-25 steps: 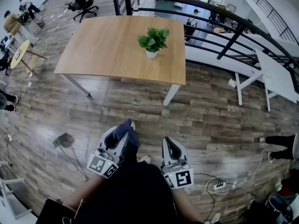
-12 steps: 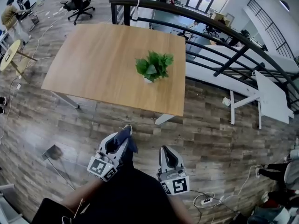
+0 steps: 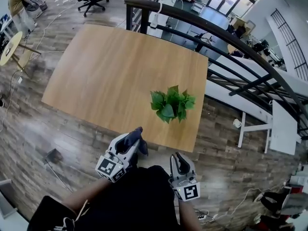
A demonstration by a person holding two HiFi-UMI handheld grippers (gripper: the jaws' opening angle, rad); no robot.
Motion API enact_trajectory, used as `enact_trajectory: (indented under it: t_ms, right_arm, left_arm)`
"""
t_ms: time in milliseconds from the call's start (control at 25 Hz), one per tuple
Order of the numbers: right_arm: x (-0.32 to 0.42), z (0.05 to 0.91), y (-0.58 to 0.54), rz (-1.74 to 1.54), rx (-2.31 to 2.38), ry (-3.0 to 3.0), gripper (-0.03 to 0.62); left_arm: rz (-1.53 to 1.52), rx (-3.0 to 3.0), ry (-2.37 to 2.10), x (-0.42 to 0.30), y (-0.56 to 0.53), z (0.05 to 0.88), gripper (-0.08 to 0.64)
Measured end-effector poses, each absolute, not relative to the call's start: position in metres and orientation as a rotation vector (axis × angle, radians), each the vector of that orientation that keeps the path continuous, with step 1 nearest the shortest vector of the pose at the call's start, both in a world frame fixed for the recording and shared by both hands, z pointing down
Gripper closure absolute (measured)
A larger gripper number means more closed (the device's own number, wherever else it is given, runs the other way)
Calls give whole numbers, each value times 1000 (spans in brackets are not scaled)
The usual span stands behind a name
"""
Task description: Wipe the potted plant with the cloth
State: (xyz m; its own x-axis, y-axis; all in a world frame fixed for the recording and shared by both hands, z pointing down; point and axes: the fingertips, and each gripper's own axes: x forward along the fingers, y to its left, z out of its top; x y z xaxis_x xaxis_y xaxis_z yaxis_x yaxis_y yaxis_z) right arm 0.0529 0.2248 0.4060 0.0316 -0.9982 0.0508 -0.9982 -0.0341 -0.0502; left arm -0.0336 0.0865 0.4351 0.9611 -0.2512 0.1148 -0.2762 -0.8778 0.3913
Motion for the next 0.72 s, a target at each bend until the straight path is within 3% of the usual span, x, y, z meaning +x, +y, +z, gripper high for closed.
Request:
enact_trajectory:
  t_ms: [80,160,480,720]
  right_arm:
    - [73,422,211,-154,-2244,2220,471]
    - [94,450,206,-205,-2261,2273,440]
    - [156,571,182,-613,-2141,2463,416]
    - [190,627,155,-738,-2124,2607,376]
  left_arm:
    - [103,2711,-387,-20,69,445,410]
    - [121,2722,-426,-11,53,454,410]
    - [242,2701,-635,16,12,496,410]
    - [347,2695,-605,52,-14,562,410]
